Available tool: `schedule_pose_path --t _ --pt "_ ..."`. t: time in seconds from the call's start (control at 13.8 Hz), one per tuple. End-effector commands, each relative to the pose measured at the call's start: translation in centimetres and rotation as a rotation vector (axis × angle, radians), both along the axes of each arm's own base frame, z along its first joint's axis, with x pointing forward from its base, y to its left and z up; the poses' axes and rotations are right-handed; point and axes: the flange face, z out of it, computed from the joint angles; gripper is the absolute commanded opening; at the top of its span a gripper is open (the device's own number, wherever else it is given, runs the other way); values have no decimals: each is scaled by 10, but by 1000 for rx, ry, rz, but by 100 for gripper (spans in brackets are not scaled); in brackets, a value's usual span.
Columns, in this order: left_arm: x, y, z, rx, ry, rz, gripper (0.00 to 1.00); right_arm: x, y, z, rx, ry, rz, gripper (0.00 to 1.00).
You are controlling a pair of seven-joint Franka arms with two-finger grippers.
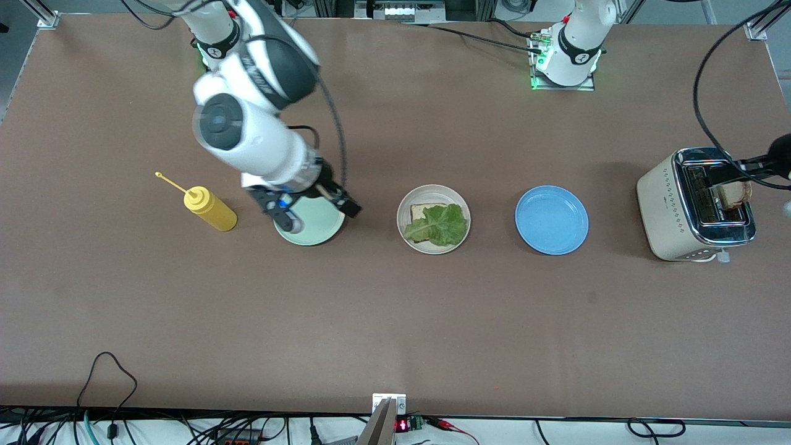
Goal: Make sandwich in beige plate with both arms
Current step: 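Withdraw the right gripper while the left gripper reaches the toaster bread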
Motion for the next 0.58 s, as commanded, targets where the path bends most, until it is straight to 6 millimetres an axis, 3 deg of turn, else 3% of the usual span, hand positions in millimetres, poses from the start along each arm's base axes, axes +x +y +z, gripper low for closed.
schedule_pose_path --t 0.0,0.14,0.29,0.51 --pt "2 46 -19 20 49 33 100 2 -72 34 15 -27 216 100" --pt "-1 84 -44 -6 85 35 100 6 -126 62 25 -99 427 100" --pt "-7 118 -69 -38 115 45 100 8 -180 81 15 -117 500 100" --pt "-11 141 -88 -107 113 23 100 1 -268 111 -70 -135 600 100"
